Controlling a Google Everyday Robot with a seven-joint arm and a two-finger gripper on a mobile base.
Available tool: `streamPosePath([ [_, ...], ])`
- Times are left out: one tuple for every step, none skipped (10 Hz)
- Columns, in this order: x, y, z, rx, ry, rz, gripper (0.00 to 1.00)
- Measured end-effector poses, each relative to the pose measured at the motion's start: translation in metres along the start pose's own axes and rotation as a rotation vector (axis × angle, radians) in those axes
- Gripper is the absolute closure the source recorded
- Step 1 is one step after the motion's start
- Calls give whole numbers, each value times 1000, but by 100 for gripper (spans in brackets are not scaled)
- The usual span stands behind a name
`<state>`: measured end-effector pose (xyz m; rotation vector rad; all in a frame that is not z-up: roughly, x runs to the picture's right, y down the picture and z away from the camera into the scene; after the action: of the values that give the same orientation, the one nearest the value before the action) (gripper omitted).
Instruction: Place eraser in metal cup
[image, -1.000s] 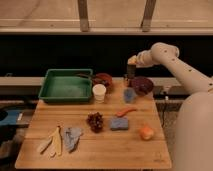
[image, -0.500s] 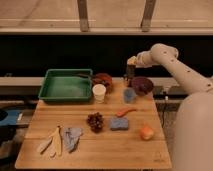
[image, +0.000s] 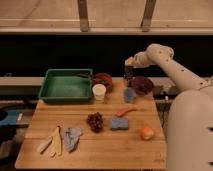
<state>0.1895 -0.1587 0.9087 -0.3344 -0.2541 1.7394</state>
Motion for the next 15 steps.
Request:
streamPosePath([
  [1, 0, 4, -3, 3, 1, 100],
  [0, -1, 9, -4, -1, 1, 100],
  [0, -2, 12, -5, -13, 0, 100],
  [0, -2, 14, -5, -17, -1, 100],
  [-2, -3, 16, -5, -21, -2, 100],
  [-2, -4, 19, -3, -24, -5, 100],
  [-6, -5, 21, -2, -28, -6, 100],
  [-9, -6, 22, 1, -27, -4, 100],
  [-9, -5, 22, 0, -27, -4, 100],
  [-9, -6, 21, 1, -27, -2, 100],
  [-9, -6, 21, 1, -27, -3, 100],
  [-9, -6, 22, 1, -26, -3, 100],
  [-8, -6, 22, 2, -27, -3, 100],
  [-9, -6, 21, 5, -34, -6, 100],
  [-12, -8, 15, 13, -53, -11, 100],
])
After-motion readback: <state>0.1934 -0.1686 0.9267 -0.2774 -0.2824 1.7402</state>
